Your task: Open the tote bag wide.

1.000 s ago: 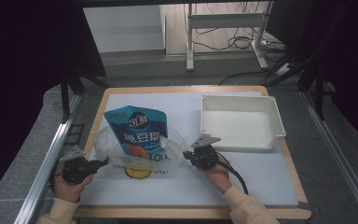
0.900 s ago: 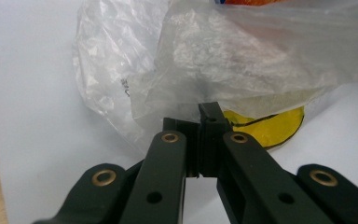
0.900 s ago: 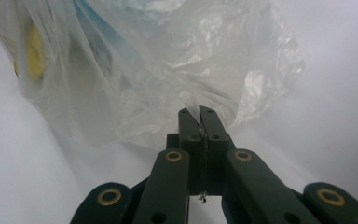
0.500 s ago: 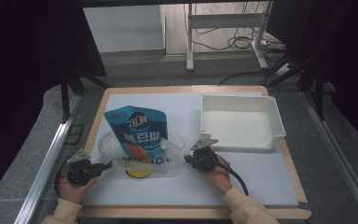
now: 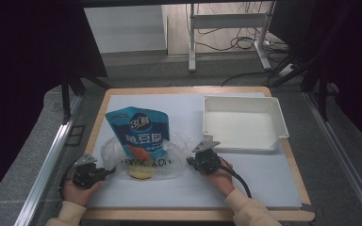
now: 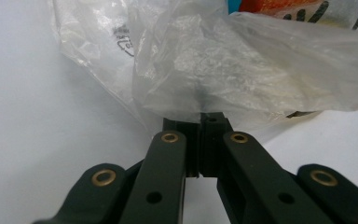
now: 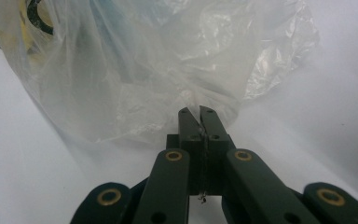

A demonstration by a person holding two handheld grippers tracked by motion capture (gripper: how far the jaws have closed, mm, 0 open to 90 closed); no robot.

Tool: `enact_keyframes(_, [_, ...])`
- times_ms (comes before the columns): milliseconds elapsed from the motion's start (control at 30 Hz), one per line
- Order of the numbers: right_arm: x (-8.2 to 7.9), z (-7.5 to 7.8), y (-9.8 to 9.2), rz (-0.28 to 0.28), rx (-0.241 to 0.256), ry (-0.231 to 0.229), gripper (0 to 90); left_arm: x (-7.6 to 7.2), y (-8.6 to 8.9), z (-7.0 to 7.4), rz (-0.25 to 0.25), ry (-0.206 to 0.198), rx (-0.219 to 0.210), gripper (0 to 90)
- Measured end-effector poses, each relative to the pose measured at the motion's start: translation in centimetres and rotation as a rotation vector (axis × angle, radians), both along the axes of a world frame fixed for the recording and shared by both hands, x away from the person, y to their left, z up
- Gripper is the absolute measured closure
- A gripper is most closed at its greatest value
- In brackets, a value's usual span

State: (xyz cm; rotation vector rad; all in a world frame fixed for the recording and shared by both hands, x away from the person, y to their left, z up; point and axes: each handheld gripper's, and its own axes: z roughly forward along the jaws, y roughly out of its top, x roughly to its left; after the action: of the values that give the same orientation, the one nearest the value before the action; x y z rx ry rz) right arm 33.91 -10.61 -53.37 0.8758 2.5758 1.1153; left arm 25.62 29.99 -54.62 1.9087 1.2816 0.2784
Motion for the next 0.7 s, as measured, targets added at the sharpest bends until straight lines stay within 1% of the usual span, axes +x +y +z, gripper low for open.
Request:
enact_keyframes(100, [0.02, -0.02, -0.04, 0.001, 0.002, -0.001, 88.8, 0.04, -0.04, -0.11, 0.001, 0.003, -0.005, 90.0])
enact_keyframes(700, [-0.04, 0.01, -0.08, -0.002, -0.002, -0.006, 87.5, 0.26, -0.24, -0.53, 0.0, 0.018, 0.007, 89.9])
